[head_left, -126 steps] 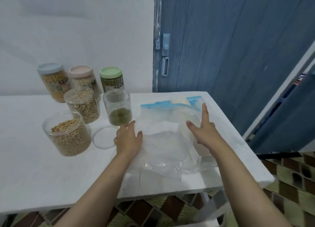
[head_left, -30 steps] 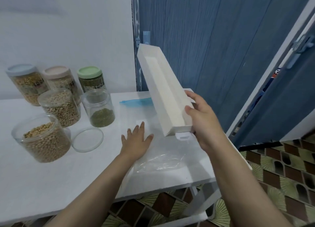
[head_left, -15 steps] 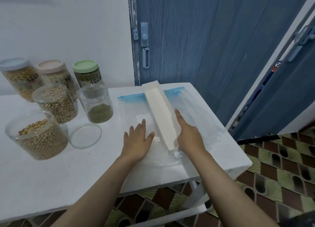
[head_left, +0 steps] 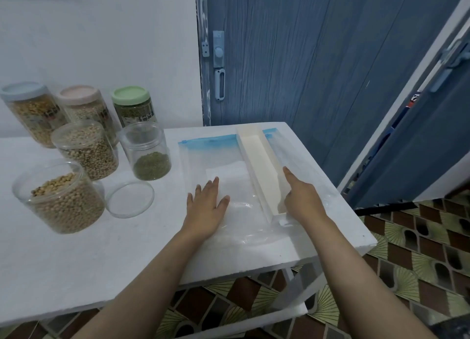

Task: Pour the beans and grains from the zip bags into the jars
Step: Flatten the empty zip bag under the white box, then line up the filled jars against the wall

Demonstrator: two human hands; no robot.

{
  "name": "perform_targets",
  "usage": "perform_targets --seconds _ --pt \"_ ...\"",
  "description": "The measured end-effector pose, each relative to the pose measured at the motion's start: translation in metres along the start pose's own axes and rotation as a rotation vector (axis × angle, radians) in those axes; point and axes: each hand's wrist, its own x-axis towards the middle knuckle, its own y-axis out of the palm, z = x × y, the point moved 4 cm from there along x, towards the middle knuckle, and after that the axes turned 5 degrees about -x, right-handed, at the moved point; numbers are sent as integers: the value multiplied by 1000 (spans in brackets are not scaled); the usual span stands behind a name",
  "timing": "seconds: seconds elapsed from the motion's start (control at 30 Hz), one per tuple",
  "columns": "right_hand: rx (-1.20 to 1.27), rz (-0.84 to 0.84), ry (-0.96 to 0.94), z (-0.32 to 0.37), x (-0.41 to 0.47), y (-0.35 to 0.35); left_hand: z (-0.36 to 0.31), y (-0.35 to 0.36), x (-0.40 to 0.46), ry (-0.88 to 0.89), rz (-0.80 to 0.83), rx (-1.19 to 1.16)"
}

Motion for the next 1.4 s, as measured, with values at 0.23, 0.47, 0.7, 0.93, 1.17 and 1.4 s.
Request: perform_targets --seconds 0.23,0.47,0.7,0.93,1.17,1.4 --pt "339 -148 -295 55 -39 -24 -28 -51 -22 93 -188 -85" --pt "616 -40 -466 144 -65 -24 -26 -143 -57 243 -520 -172" --pt "361 170 -534 232 -63 30 31 -228 -93 194 -714 -112" --pt "-231 490 -608 295 -41 130 108 -264 -88 -63 -537 -77" --pt "-435 424 -521 303 -37 182 150 -269 -87 -40 -350 -221" --pt "-173 160 -337 292 -73 153 169 -273 -88 18 -314 -325"
